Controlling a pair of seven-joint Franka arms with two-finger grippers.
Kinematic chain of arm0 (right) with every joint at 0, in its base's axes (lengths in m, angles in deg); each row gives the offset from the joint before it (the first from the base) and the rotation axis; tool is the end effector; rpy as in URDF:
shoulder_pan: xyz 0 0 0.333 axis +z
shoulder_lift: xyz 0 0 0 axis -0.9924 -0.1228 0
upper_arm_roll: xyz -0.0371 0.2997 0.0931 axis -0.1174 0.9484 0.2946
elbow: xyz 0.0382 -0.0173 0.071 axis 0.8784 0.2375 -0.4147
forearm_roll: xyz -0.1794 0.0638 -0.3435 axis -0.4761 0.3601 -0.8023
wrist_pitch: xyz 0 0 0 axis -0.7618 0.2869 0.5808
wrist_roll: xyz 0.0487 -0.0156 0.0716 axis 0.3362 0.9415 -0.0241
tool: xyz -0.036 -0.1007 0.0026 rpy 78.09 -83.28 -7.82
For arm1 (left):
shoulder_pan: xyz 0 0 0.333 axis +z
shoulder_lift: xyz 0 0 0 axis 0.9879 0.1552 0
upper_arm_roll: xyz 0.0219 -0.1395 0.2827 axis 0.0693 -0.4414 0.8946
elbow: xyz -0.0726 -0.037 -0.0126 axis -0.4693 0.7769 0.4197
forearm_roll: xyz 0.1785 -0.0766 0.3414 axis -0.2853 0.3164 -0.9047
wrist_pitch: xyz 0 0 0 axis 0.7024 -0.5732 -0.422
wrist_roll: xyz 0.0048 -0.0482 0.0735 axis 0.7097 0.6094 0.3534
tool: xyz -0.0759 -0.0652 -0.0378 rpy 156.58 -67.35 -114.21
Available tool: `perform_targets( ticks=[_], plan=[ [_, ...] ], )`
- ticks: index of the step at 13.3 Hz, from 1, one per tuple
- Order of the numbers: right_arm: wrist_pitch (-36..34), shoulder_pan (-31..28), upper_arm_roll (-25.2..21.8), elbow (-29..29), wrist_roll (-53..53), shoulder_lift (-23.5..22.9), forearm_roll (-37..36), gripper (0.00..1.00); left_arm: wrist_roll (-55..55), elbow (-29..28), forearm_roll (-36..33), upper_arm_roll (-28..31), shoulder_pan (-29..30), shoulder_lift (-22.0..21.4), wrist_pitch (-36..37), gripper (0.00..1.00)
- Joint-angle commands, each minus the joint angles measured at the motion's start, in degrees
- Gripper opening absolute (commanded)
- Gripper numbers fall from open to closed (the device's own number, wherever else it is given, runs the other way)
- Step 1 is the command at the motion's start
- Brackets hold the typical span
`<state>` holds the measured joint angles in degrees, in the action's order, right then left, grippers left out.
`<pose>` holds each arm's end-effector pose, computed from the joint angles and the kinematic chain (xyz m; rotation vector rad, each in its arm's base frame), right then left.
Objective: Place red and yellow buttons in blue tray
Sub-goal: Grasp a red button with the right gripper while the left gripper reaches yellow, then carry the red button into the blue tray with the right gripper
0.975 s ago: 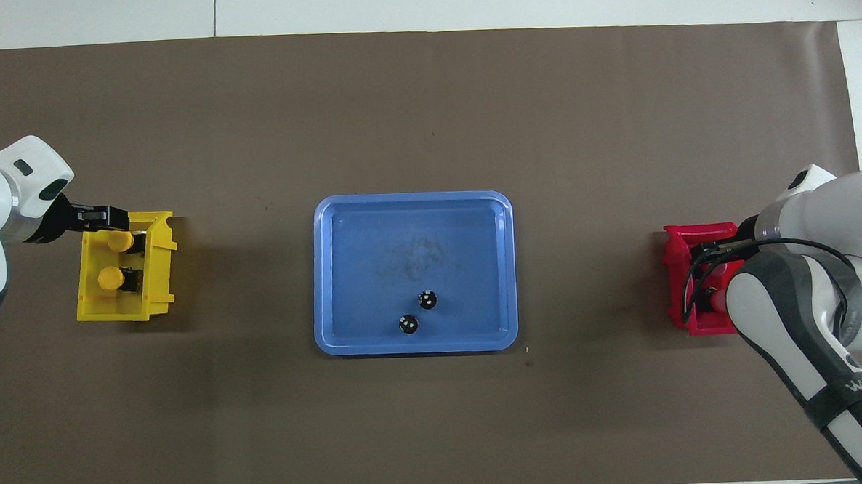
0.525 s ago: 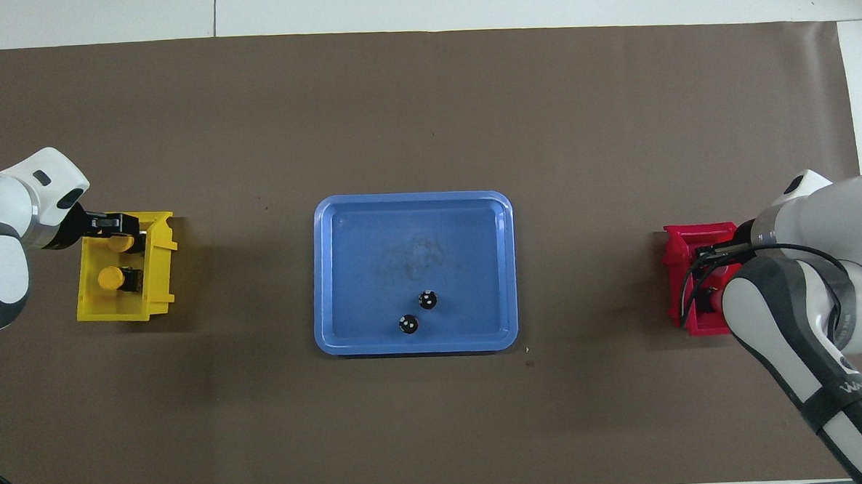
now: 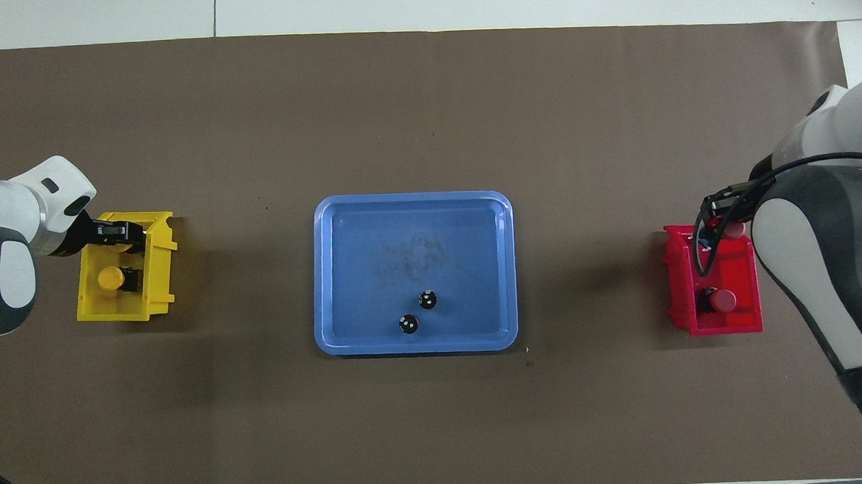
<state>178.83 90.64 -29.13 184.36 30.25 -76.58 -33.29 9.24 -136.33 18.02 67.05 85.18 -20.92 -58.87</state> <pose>0.5665 0.0421 0.4904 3.1140 0.1561 -0.1918 0.5593 0.0121 0.3668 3.1306 -0.1857 0.0568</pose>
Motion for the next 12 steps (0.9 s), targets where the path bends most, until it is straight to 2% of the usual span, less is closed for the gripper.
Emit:
perform_targets(
  ticks=[1, 2, 4, 6, 7, 10, 12],
  plan=[
    [0.43, 8.53, -0.02, -7.03, -13.28, -5.59, 2.89, 0.24, 0.86, -2.02, -0.83, -0.1, 0.46, -1.66, -1.23, 0.57],
    [4.89, 11.69, -0.02, -6.42, -18.57, -6.29, 4.74, 0.24, 0.86, -2.02, -0.83, -0.1, 0.46, -1.66, -1.15, 0.51],
    [12.9, 18.46, -0.02, -4.58, -26.67, -8.22, 5.2, 0.24, 0.95, -1.76, -0.83, -0.01, 0.46, -1.66, -0.88, 0.32],
    [16.26, 22.43, -0.02, -4.66, -30.12, -10.95, 5.11, 0.24, 0.78, -0.45, -0.83, -0.01, 0.64, -1.31, 0.08, 0.08],
    [17.93, 24.01, -0.02, -4.75, -30.57, -12.18, 4.76, 0.24, 0.86, 2.25, -0.83, -0.01, 1.08, -0.79, 3.13, 0.02],
    [22.68, 28.23, -0.11, -5.19, -33.65, -17.54, 4.41, 0.26, 1.3, 13.32, -0.75, -0.01, 0.12, -0.43, 15.78, 0.02],
    [24.44, 28.69, -0.11, -4.93, -34.26, -18.69, 4.4, 0.27, 5.58, 18.96, -0.48, -0.45, -1.63, -0.43, 22.38, 0.02]
  ],
)
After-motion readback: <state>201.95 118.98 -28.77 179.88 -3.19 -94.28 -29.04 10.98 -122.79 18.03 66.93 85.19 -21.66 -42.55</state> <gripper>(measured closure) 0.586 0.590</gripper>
